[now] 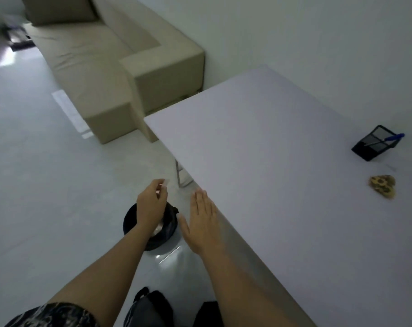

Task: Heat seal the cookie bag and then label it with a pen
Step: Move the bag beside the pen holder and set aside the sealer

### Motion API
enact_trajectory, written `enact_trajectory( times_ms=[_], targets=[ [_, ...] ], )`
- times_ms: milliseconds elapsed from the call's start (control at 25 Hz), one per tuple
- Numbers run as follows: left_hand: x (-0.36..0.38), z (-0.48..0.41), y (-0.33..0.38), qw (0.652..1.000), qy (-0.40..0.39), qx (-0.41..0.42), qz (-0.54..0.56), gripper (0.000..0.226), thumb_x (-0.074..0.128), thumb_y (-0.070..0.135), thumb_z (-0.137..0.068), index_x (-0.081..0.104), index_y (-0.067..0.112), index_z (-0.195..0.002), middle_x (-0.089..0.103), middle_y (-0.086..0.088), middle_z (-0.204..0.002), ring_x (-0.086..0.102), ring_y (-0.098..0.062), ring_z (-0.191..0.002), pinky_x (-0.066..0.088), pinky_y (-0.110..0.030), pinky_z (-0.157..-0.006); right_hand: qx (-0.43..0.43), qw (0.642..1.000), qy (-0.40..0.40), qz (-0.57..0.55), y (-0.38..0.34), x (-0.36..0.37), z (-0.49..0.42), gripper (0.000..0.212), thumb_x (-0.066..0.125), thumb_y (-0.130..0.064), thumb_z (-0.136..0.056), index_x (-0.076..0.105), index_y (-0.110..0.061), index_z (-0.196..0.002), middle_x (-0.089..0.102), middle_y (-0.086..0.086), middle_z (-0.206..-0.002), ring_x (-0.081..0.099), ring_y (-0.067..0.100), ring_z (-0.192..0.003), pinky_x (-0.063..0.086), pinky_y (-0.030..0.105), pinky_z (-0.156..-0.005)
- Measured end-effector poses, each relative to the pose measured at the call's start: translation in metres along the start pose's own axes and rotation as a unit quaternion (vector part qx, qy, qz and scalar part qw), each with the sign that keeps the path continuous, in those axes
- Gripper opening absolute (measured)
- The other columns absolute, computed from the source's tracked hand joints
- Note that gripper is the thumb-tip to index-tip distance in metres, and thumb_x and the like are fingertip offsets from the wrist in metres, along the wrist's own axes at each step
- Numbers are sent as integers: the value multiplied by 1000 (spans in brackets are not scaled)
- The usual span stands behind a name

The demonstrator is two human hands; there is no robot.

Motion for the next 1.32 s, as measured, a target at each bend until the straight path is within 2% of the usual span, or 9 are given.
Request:
enact_trajectory(
  times_ms=[160,280,400,520,640,800,960,1120,1320],
  targets=[
    [-28,-15,-50,998,-33,-42,18,17,53,21,-93,63,10,-100,67,-4,-87,59,-15,-76,40,-19,-63,0,1000,-3,-14,-31,41,-22,87,-10,-63,-78,2,-11,-147,-2,6,-157,-10,15,-143,-16,29,-109],
    [-35,-30,-103,993,-78,-85,4,11,54,18,-91,64,12,-95,68,-5,-88,59,-17,-78,41,-24,-67,34,999,-15,-22,-27,79,-34,93,-10,-66,-79,14,-7,-146,13,11,-156,8,22,-144,-4,30,-113],
    [-27,-39,-157,985,-115,-128,0,11,54,18,-91,64,14,-94,67,-6,-88,60,-20,-80,43,-27,-67,99,994,-31,-43,-14,121,-54,73,15,-55,-94,22,-2,-144,24,16,-152,23,28,-141,12,32,-114],
    [1,-52,-219,978,-125,-167,-2,11,56,18,-90,66,15,-93,67,-5,-86,60,-19,-77,45,-24,-62,156,981,-73,-93,12,180,-99,60,37,-34,-98,15,-6,-146,18,11,-155,18,22,-142,13,29,-115],
    [38,-70,-285,972,-135,-194,0,12,58,21,-89,66,16,-95,68,-3,-87,62,-16,-80,49,-27,-66,177,975,-97,-93,46,252,-152,63,39,-36,-97,12,-8,-147,14,12,-155,14,23,-142,16,33,-115],
    [89,-88,-367,976,-125,-179,-20,11,58,18,-89,68,15,-92,65,2,-88,55,-3,-75,38,-11,-60,215,963,-138,-84,96,351,-201,71,42,-39,-96,5,-7,-147,7,14,-156,10,26,-143,17,37,-115],
    [137,-96,-438,976,-121,-181,-27,12,58,16,-89,69,15,-94,64,2,-90,52,3,-73,34,-6,-62,234,955,-162,-80,141,427,-229,81,47,-43,-93,-1,-6,-147,3,16,-156,10,29,-143,16,37,-115],
    [181,-101,-483,970,-123,-210,-2,15,58,19,-90,67,13,-100,67,1,-81,57,-1,-70,38,-8,-60,242,951,-146,-124,163,476,-244,88,55,-47,-88,3,-9,-147,20,15,-153,27,29,-137,28,39,-111],
    [233,-116,-522,960,-130,-246,-25,18,60,14,-88,68,4,-101,70,-13,-90,61,-17,-74,42,-20,-67,244,963,-5,-115,167,511,-244,57,51,-25,-94,25,-14,-143,53,12,-131,55,28,-113,44,35,-93]
  ],
)
Point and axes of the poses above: each hand's wrist, its own z-axis away from the middle knuckle, its own x-axis out of the palm, y = z × x, the point moved 1 cm from there along -z, towards the middle knuckle
